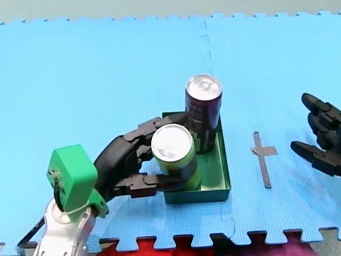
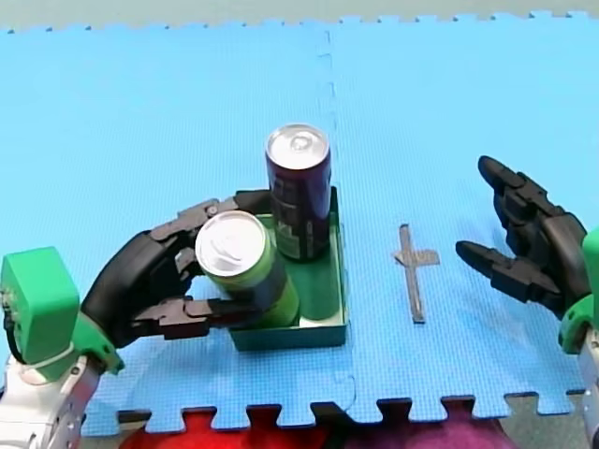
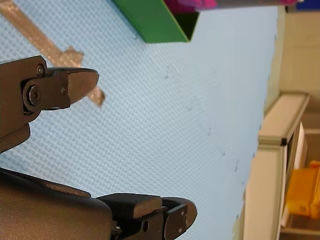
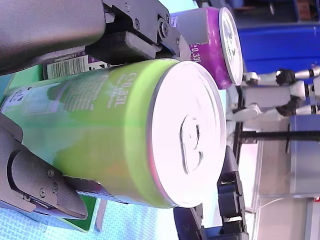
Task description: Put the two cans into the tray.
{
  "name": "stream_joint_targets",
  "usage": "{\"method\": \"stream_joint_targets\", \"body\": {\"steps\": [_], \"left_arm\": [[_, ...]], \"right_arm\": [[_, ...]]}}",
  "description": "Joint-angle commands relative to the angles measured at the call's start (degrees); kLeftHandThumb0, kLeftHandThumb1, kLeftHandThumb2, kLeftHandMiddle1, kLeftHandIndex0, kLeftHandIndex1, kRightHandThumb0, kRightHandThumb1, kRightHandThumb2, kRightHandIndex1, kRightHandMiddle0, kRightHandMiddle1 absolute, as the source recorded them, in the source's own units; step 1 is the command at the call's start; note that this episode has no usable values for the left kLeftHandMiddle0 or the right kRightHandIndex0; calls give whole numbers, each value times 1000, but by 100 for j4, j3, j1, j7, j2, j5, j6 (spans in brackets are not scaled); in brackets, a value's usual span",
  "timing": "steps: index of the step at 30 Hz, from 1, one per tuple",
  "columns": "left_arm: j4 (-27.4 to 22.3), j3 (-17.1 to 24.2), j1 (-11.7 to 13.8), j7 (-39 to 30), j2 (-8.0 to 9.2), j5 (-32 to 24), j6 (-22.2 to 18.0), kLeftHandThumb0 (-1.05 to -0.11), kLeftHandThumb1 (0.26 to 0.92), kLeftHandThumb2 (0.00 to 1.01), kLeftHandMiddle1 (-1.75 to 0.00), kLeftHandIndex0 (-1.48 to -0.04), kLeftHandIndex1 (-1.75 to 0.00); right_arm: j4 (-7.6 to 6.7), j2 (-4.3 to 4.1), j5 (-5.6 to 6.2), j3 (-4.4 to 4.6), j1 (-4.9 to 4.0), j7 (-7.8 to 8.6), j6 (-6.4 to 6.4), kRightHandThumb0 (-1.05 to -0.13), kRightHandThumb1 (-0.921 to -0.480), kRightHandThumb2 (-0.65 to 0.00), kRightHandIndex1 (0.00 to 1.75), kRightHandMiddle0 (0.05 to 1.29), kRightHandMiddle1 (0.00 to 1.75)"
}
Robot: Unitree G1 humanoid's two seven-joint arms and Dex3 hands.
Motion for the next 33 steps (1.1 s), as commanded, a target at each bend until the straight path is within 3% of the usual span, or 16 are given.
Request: {"method": "stream_joint_targets", "body": {"steps": [1,20,28,33], "left_arm": [[27,27,-47,-28,45,-32,-71,-1048,769,8,-26,-477,-21],[-86,33,-51,-99,88,-82,202,-1048,793,9,-23,-472,-5],[-2,14,-57,2,143,73,-10,-1048,803,9,0,-369,0],[-67,-52,-31,141,215,234,38,-1048,749,0,0,-332,0]], "right_arm": [[-16,-27,19,-16,-28,14,-11,-1048,-921,-184,1,248,2],[-46,6,-9,20,-12,-31,-18,-1048,-921,-187,1,251,2],[-31,27,-10,29,-13,-38,-13,-1048,-921,-187,1,252,2],[-65,58,-11,38,2,-58,-20,-1048,-921,-184,1,250,0]]}}
